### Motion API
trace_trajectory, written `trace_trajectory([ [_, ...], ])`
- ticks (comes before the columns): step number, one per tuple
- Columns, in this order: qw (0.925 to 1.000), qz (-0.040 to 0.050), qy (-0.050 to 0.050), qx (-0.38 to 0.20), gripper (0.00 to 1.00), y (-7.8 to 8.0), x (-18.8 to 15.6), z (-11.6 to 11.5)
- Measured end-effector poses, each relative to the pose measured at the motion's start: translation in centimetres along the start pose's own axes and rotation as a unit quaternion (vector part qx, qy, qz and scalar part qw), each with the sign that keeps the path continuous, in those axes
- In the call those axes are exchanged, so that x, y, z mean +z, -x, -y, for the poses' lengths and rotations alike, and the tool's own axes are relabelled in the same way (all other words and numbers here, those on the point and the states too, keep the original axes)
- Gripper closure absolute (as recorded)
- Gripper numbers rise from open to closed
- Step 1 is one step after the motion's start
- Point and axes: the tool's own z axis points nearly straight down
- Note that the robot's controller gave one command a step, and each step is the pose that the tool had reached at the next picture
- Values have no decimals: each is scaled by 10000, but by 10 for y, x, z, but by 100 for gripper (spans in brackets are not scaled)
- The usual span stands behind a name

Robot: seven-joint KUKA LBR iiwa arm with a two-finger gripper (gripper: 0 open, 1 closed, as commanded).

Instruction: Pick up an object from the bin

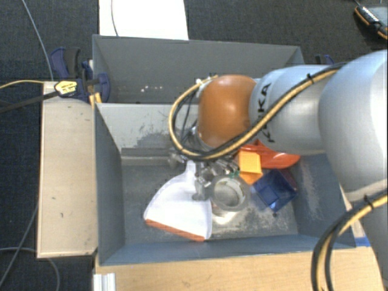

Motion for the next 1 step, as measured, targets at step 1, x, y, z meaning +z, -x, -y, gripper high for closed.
trace_trajectory([
  [1, 9967, 45, -30, -815, 100, 8, 0, -8],
])
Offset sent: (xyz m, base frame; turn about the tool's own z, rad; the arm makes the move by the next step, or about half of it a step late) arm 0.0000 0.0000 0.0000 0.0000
